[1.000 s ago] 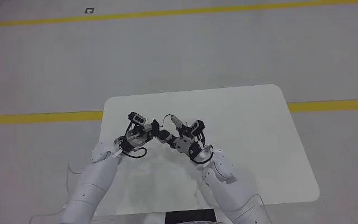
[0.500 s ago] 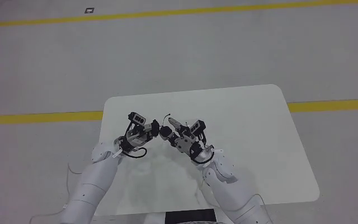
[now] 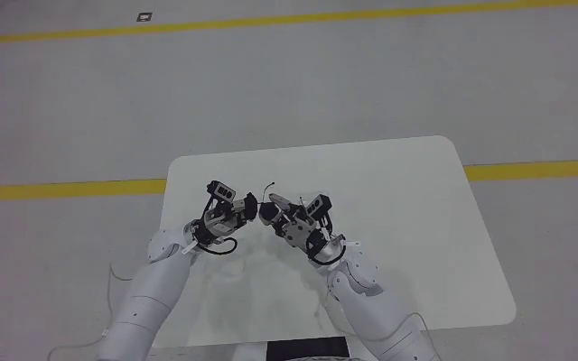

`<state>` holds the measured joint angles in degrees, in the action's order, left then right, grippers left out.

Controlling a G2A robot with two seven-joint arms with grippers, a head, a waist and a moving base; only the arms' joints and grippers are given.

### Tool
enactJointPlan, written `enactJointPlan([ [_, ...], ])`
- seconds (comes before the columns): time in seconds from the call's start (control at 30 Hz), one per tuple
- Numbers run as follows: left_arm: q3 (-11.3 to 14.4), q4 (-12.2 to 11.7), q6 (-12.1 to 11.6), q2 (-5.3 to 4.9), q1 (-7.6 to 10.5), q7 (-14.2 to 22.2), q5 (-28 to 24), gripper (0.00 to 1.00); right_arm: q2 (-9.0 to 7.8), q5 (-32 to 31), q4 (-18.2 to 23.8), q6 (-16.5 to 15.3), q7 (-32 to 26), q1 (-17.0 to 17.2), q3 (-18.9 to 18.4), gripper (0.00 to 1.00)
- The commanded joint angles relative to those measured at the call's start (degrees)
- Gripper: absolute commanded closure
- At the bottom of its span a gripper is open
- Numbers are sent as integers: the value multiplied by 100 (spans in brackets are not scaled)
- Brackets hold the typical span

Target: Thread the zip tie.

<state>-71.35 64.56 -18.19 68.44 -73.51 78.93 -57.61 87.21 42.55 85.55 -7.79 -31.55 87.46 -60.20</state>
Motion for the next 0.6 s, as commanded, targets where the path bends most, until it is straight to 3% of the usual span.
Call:
enactJointPlan([
  [0.0,0,0,0,0,0,0,0,100,-6,7,-3,9,11,-5,9,80],
  [0.57,0,0,0,0,0,0,0,100,-47,111,-39,77,55,-68,113,84],
])
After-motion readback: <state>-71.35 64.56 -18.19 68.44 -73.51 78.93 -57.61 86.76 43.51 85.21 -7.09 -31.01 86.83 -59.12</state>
